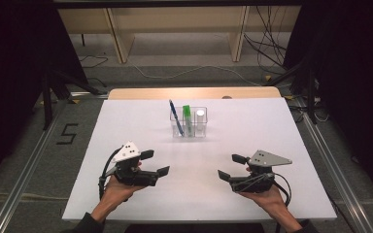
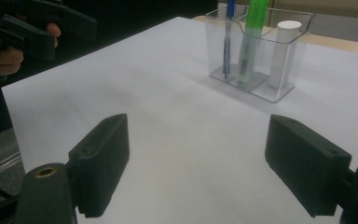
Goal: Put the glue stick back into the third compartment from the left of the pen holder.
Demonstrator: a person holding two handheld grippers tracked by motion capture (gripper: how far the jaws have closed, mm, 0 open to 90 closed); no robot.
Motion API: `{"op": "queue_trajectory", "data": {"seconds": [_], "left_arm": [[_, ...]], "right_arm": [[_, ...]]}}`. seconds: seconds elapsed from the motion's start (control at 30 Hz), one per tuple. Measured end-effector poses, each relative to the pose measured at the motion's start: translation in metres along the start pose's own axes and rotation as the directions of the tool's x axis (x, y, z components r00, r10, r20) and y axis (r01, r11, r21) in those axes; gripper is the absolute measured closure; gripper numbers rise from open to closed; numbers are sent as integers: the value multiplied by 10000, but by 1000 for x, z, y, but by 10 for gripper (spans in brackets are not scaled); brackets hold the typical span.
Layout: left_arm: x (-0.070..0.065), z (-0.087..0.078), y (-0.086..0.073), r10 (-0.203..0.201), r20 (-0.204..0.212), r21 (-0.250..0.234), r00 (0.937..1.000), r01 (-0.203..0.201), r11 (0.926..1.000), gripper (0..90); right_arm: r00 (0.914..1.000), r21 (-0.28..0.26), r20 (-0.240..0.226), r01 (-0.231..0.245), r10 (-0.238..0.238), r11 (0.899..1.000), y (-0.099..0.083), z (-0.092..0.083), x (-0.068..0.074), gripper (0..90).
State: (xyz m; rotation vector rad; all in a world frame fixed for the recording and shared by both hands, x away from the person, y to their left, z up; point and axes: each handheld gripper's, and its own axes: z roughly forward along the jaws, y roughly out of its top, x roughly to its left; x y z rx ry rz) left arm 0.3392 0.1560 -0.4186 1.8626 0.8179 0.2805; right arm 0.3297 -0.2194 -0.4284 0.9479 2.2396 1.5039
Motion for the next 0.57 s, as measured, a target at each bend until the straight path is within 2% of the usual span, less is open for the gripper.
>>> {"op": "queue_trajectory", "data": {"seconds": [0.03,0.57], "left_arm": [[-1,0,-1,129,-94,55,9999,-128,9999,153],[1,0,-3,-74,-158,-189,9998,71,9998,153]], "right_arm": [[10000,-12,6,-3,3,10000,0,0,0,227],[10000,17,35,1,-1,10000,-1,1,0,226]]}}
